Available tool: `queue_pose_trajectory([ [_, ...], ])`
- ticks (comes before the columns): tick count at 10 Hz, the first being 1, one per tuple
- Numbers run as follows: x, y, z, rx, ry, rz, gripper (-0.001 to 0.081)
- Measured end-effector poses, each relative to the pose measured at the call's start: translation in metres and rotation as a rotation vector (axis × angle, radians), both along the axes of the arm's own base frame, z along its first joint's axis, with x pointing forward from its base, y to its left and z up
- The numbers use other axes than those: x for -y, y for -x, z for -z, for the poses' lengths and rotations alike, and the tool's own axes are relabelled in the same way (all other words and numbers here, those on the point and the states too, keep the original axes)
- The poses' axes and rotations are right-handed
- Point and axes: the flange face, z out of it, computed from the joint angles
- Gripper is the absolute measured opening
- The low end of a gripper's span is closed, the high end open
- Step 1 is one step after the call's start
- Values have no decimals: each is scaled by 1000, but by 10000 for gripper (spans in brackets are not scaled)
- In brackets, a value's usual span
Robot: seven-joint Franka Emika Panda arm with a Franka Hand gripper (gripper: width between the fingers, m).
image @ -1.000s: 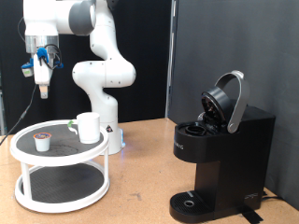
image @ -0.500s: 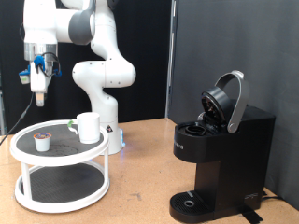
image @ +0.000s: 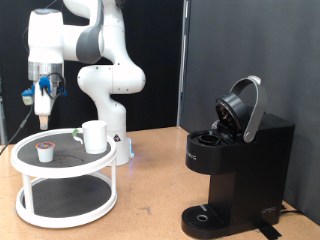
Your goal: Make a cup of coffee with the keurig machine
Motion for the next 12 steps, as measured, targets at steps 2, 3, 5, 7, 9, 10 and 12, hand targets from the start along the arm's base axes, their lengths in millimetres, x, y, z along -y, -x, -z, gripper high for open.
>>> queue_pose_trajectory([
  [2,0,1,20,-18,12,-13,734],
  [3,1,2,28,-20,20,-16,734],
  [5,5,4,43,-20,29,-14,734],
  [7,8,4,53,-19,35,-8,734],
  [9,10,2,63,-16,42,-6,734],
  [10,9,2,67,-15,40,-4,734],
  [12,8,2,73,-9,29,5,734],
])
